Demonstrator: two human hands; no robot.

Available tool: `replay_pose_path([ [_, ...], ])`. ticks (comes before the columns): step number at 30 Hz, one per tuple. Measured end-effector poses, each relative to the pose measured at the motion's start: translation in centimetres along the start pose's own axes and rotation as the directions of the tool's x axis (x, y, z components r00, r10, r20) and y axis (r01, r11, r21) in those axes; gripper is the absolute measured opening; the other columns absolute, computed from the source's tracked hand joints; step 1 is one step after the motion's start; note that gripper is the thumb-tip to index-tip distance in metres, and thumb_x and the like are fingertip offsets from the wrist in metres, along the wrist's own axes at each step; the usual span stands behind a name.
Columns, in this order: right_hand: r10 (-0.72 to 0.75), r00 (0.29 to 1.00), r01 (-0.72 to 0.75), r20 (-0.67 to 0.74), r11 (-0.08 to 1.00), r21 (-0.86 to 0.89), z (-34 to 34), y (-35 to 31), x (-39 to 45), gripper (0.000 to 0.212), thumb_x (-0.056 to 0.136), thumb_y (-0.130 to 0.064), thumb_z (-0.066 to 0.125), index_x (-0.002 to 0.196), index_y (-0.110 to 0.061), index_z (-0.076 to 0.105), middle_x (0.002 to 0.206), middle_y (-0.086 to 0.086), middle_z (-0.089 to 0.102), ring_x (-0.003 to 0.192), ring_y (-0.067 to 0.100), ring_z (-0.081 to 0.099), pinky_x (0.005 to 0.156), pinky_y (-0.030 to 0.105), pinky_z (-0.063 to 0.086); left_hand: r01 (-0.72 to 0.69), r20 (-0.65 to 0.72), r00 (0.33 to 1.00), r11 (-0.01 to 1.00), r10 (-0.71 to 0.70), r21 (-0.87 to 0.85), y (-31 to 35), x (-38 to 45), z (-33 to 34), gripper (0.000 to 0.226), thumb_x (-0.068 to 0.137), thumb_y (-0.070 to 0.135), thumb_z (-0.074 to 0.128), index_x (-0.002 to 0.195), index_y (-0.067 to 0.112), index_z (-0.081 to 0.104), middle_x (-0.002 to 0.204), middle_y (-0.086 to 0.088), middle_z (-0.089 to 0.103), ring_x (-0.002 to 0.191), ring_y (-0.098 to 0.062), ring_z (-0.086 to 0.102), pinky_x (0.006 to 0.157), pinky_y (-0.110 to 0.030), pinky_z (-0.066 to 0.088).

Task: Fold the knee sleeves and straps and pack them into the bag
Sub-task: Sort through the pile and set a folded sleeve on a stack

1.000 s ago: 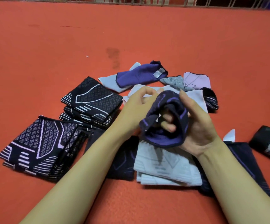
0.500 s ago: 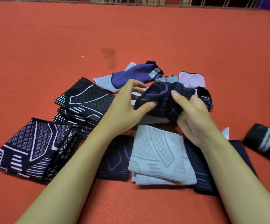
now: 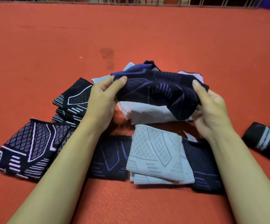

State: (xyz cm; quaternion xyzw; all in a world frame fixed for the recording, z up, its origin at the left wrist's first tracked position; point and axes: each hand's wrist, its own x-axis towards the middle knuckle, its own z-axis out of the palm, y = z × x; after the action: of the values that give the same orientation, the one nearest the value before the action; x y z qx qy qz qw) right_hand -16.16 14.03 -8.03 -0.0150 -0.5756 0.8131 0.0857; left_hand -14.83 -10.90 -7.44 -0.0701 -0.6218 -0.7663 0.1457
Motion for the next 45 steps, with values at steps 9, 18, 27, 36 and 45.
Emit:
replay_pose_path([
  [9, -0.067, 0.998, 0.069, 0.016, 0.984, -0.164, 0.2, 0.9, 0.1, 0.031, 0.100, -0.035, 0.067, 0.100, -0.007, 0.079, 0.105, 0.014, 0.079, 0.101, 0.032, 0.075, 0.099, 0.053, 0.057, 0.036, 0.116, 0.988, 0.894, -0.098, 0.446, -1.1, -0.5, -0.2, 0.066, 0.100, 0.059, 0.057, 0.101, -0.005, 0.072, 0.103, -0.010, 0.077, 0.092, -0.019, 0.068, 0.088, -0.042, 0.049],
  [18, -0.120, 0.984, 0.080, -0.131, 0.959, -0.273, -1.0, 2.1, 1.6, 0.097, 0.072, -0.082, 0.071, 0.092, 0.012, 0.059, 0.093, 0.030, 0.070, 0.079, 0.020, 0.051, 0.072, 0.040, 0.040, 0.177, 0.046, 0.980, 0.952, -0.194, 0.249, -1.4, -0.2, 0.5, 0.038, 0.091, 0.044, 0.071, 0.114, 0.015, 0.078, 0.112, -0.011, 0.079, 0.110, -0.028, 0.074, 0.107, -0.050, 0.052],
  [27, -0.348, 0.926, 0.273, -0.149, 0.887, -0.371, -2.5, 1.0, 1.6, 0.020, 0.101, -0.036, 0.063, 0.087, -0.023, 0.070, 0.075, -0.005, 0.069, 0.073, 0.009, 0.056, 0.070, 0.028, 0.047, 0.144, -0.269, 0.958, 0.979, -0.101, 0.145, -0.8, 0.4, 0.0, 0.027, 0.087, 0.039, 0.071, 0.111, 0.025, 0.075, 0.098, -0.014, 0.078, 0.086, -0.022, 0.069, 0.085, -0.054, 0.060],
  [36, -0.300, 0.937, 0.200, -0.180, 0.881, -0.428, -2.7, 1.4, 1.9, 0.029, 0.095, -0.043, 0.068, 0.118, -0.028, 0.059, 0.085, -0.010, 0.077, 0.082, 0.017, 0.068, 0.085, 0.040, 0.057, 0.276, -0.027, 0.961, 0.936, -0.277, 0.219, -0.2, -0.2, 0.3, 0.023, 0.101, 0.030, 0.066, 0.120, 0.022, 0.076, 0.109, 0.005, 0.075, 0.104, -0.018, 0.068, 0.092, -0.038, 0.055],
  [45, -0.156, 0.987, 0.145, 0.044, 0.723, -0.676, -3.3, 2.3, 2.7, 0.012, 0.096, -0.038, 0.065, 0.096, -0.036, 0.076, 0.092, -0.020, 0.072, 0.096, 0.012, 0.066, 0.082, 0.035, 0.053, 0.071, 0.010, 0.995, 0.803, -0.096, 0.592, -1.1, -0.4, 0.1, 0.024, 0.100, 0.033, 0.066, 0.123, 0.033, 0.072, 0.119, 0.015, 0.073, 0.112, -0.004, 0.066, 0.110, -0.037, 0.050],
])
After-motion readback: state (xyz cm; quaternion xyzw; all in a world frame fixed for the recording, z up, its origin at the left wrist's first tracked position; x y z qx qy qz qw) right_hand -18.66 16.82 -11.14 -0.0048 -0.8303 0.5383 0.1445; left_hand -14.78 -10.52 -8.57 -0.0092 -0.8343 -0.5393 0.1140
